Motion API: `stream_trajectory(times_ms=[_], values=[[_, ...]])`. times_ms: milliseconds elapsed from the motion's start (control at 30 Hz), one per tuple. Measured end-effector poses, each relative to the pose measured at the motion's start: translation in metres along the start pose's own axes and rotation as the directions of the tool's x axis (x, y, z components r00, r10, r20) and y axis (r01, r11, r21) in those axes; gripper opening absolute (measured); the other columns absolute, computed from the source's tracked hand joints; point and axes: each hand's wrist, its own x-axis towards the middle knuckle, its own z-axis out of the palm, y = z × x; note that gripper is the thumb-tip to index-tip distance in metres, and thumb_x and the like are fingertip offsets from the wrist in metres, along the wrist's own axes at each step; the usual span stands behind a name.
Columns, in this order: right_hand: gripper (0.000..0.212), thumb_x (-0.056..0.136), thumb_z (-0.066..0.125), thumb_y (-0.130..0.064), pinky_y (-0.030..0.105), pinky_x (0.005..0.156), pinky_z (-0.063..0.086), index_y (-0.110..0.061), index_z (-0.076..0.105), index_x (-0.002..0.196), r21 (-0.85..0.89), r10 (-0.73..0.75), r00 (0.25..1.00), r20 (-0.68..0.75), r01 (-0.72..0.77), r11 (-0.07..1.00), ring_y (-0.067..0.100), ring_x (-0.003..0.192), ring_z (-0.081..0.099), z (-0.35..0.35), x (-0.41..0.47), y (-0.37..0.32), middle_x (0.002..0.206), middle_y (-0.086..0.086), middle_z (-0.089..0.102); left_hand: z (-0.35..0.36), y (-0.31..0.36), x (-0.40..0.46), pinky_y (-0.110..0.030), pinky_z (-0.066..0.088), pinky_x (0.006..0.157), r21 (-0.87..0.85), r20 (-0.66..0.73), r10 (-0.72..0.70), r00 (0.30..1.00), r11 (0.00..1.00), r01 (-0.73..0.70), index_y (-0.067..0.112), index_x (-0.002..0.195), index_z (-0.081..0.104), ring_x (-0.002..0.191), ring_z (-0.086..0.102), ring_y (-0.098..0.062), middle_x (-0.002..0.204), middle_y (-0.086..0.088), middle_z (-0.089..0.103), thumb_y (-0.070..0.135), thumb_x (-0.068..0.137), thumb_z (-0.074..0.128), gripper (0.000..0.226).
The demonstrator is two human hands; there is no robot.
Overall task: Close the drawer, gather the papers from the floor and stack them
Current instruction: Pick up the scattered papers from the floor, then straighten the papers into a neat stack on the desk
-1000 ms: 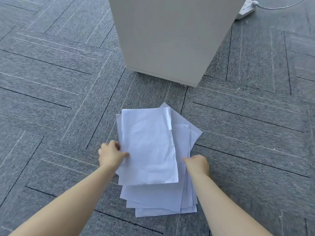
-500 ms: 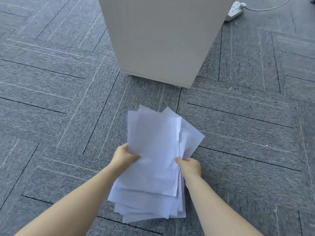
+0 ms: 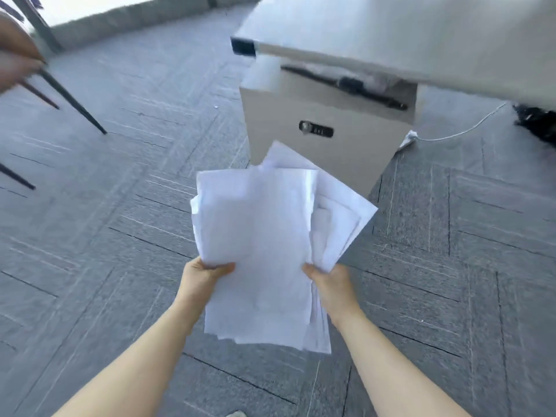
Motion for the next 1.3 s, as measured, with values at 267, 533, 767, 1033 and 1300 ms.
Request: stream_trajectory(times_ms=[267,533,767,1033,1300], values=[[0.025,0.080,0.060,-0.014,0.032,0.057,0.027,0.002,0.044,0.070,0.114,-0.241,0.956,-0.165,0.261,0.959,0.019,0.063,0.031,-0.043,-0.116,-0.297,0.065,0.006,0.035,0.031,0.290,-0.089,-0.033,0.057,0.069,-0.017,0.115,0.204,0.972,0.979,-0.204,0.012,0.081,0.076,0.072,0.074,-0.016,0.077,0.001,0.079,0.013,0.070,0.079,0.011],[0.038,0.080,0.065,-0.023,0.027,0.057,0.033,0.014,0.056,0.075,0.044,-0.479,0.791,-0.380,0.533,0.845,0.018,0.064,0.040,-0.151,-0.122,-0.443,0.064,0.022,0.040,0.165,0.465,-0.102,-0.035,0.053,0.076,-0.092,0.177,0.469,0.865,0.883,-0.459,0.017,0.068,0.073,0.075,0.067,-0.019,0.078,-0.005,0.072,0.003,0.075,0.074,0.016],[0.014,0.083,0.068,-0.006,0.022,0.053,0.042,0.008,0.068,0.082,-0.009,-0.562,0.717,-0.412,0.614,0.789,0.013,0.060,0.057,-0.277,-0.036,-0.511,0.067,0.009,0.062,0.313,0.519,-0.061,-0.019,0.047,0.055,-0.124,0.207,0.522,0.827,0.853,-0.507,0.007,0.068,0.068,0.052,0.057,-0.001,0.061,0.000,0.066,-0.006,0.074,0.072,0.015],[0.021,0.079,0.071,-0.010,0.027,0.056,0.038,0.010,0.064,0.077,-0.025,-0.392,0.885,-0.252,0.399,0.917,0.017,0.066,0.057,-0.352,0.099,-0.475,0.066,0.020,0.060,0.418,0.470,0.021,-0.032,0.047,0.063,-0.019,0.218,0.279,0.935,0.959,-0.282,0.002,0.076,0.068,0.073,0.059,-0.021,0.076,-0.013,0.065,0.000,0.061,0.077,0.018],[0.056,0.072,0.083,-0.029,0.045,0.069,0.051,0.017,0.061,0.098,0.092,-0.287,0.943,-0.166,0.305,0.948,0.027,0.079,0.066,-0.360,0.137,-0.490,0.087,0.012,0.069,0.435,0.475,0.047,-0.035,0.060,0.069,0.004,0.290,0.235,0.928,0.969,-0.247,-0.001,0.087,0.075,0.079,0.073,-0.025,0.086,-0.015,0.076,-0.004,0.065,0.080,0.023]])
